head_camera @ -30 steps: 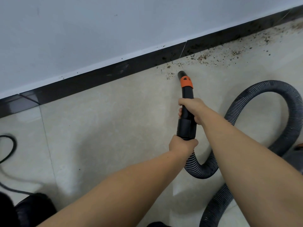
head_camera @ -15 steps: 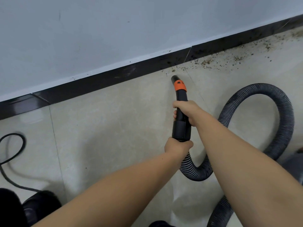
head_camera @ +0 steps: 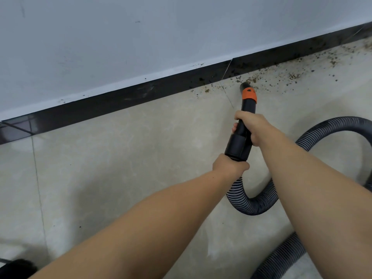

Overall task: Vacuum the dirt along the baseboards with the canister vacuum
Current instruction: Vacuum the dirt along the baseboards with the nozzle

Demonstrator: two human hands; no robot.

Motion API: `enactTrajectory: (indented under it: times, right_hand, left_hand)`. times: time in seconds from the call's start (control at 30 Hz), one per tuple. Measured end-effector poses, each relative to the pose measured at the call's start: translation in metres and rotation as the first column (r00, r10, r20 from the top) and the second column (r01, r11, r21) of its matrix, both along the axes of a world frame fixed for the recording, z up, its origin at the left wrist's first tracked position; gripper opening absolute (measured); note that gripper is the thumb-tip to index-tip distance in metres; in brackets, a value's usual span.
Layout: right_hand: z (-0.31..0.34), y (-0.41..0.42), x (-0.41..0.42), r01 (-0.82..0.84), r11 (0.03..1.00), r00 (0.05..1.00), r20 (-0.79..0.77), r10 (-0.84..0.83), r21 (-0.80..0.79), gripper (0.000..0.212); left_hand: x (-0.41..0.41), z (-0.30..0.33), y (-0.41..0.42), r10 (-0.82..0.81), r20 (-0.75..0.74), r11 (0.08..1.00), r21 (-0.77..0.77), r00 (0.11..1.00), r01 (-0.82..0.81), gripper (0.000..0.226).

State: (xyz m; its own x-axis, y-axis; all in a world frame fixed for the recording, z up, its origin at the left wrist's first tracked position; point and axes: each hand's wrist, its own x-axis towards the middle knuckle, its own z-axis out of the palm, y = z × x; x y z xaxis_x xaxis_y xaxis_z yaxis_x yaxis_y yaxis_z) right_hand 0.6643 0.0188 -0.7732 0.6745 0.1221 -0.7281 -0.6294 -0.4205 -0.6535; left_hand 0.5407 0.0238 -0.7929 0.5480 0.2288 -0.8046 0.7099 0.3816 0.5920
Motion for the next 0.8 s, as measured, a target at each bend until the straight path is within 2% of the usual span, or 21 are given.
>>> enactTrajectory:
  times: [0.3, 0.8]
  right_hand:
    - [0.005, 0.015, 0.026, -0.132, 0.991, 0.991, -0.006, 0.132, -0.005, 0.009]
    - [0.005, 0.040, -0.041, -0.236, 0.972, 0.972, -0.004, 0.236, -0.007, 0.009]
  left_hand:
    - [0.030, -0.001, 0.002, 0.071, 0.010, 0.997, -0.001, 0.997, -0.071, 0.042]
    - [-0.032, -0.006, 0.012, 0.177, -0.049, 0.984, 0.016, 0.983, -0.177, 0.044]
